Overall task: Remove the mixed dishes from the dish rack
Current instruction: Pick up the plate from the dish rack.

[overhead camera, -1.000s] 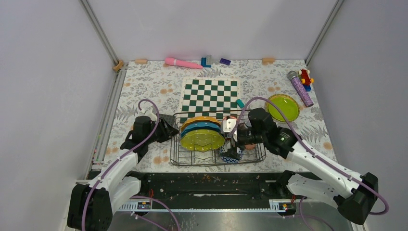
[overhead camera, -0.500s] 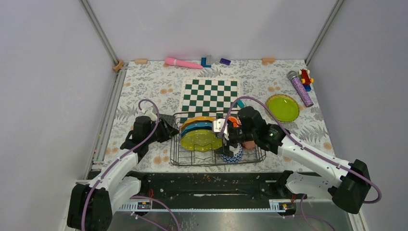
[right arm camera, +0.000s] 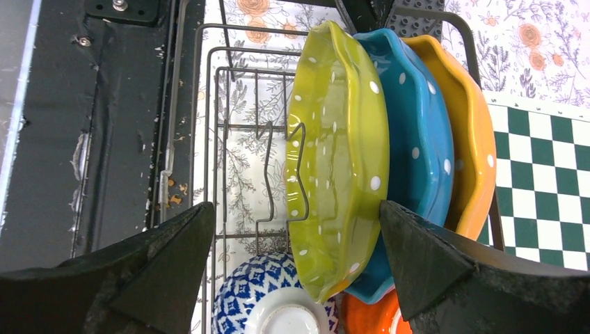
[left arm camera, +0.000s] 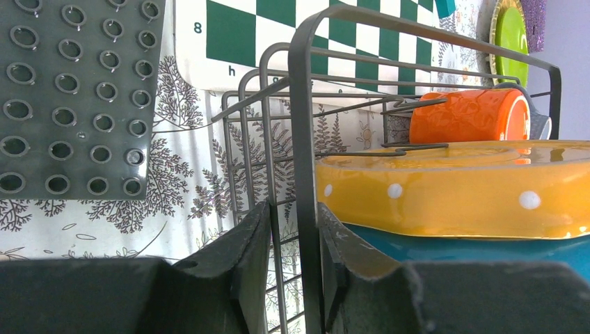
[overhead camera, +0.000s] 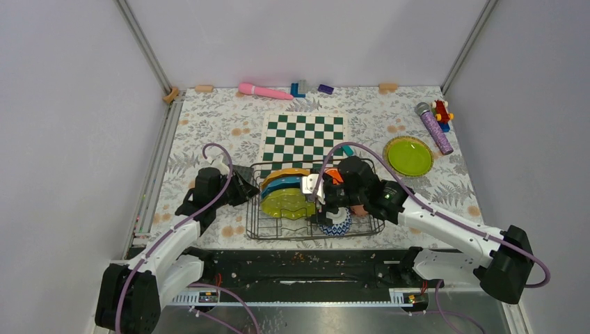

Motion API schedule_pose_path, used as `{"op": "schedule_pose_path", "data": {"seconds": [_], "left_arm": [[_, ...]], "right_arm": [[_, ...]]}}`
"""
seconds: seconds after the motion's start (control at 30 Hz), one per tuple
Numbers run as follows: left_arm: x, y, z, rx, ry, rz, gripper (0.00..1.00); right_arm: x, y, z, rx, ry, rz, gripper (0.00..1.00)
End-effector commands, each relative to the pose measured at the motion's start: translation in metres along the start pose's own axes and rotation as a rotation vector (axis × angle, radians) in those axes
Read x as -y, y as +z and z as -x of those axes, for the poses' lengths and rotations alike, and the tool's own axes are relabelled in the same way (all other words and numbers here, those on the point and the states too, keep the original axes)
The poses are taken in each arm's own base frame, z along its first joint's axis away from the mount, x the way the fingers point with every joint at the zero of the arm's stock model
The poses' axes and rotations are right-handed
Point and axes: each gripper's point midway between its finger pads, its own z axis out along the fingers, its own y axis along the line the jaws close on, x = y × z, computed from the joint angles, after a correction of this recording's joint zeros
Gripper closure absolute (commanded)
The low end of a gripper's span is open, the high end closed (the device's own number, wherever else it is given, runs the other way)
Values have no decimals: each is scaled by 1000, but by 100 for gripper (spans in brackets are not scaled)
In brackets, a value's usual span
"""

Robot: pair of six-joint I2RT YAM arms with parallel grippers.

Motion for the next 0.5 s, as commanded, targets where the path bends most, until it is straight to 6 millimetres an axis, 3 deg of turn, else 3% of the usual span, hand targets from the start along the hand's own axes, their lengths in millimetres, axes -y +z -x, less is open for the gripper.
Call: {"op": "schedule_pose_path", "data": {"seconds": [0.0, 0.47], "left_arm": [[-9, 1, -2, -8, 25, 55, 76], [-4, 5, -7, -35, 33, 38, 83]], "right_arm": [[0, 7, 9, -14, -29, 4, 5], [3, 20, -1, -118, -33, 24, 16]]}}
